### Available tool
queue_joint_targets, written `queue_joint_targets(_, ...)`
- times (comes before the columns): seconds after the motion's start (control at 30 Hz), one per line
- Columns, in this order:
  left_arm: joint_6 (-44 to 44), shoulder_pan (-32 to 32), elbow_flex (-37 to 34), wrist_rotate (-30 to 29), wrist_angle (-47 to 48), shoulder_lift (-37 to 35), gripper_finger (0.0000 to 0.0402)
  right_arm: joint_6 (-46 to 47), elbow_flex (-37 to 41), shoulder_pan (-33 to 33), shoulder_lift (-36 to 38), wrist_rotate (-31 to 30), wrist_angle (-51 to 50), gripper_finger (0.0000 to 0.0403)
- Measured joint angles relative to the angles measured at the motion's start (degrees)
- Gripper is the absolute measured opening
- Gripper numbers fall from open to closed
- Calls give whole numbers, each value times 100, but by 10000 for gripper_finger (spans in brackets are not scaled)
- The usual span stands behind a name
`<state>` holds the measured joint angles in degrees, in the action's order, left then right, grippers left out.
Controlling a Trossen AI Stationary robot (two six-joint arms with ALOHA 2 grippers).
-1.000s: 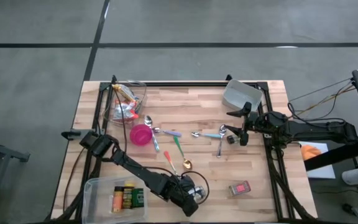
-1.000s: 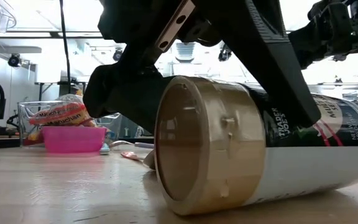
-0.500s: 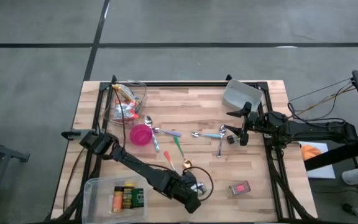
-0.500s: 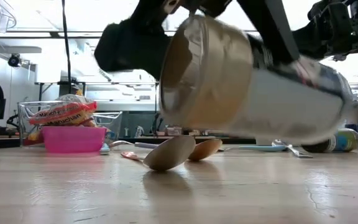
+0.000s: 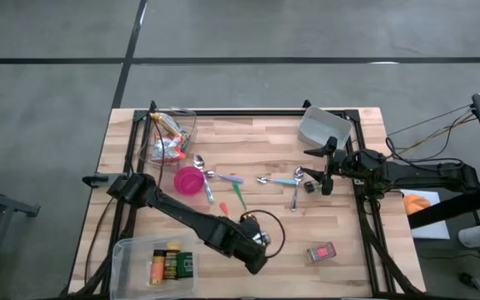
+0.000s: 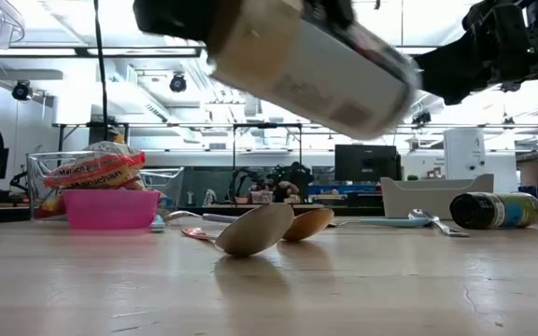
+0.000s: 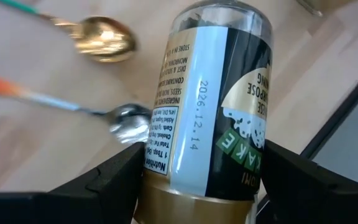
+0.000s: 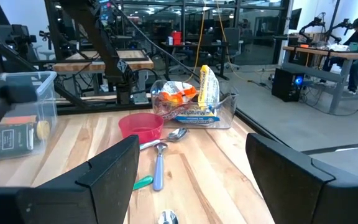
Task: Pick & Place Food Item
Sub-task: Put the golden seasoning bottle into the white bin
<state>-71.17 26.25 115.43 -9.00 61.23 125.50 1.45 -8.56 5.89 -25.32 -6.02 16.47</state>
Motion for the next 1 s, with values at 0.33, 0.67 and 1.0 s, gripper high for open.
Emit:
queue_joint_targets(0.33,-623,-84,134,-533,1283,-791,283,0,-2,0,2,0,-2,290)
queue_joint_targets(0.67,-2478,213,134,-744,2869,-1639,283,0,-2,0,2,0,0,290)
queue_joint_targets(1.0,-4550,1066,-843,-334,2898,-2618,283,2,-2,0,0,0,0,290)
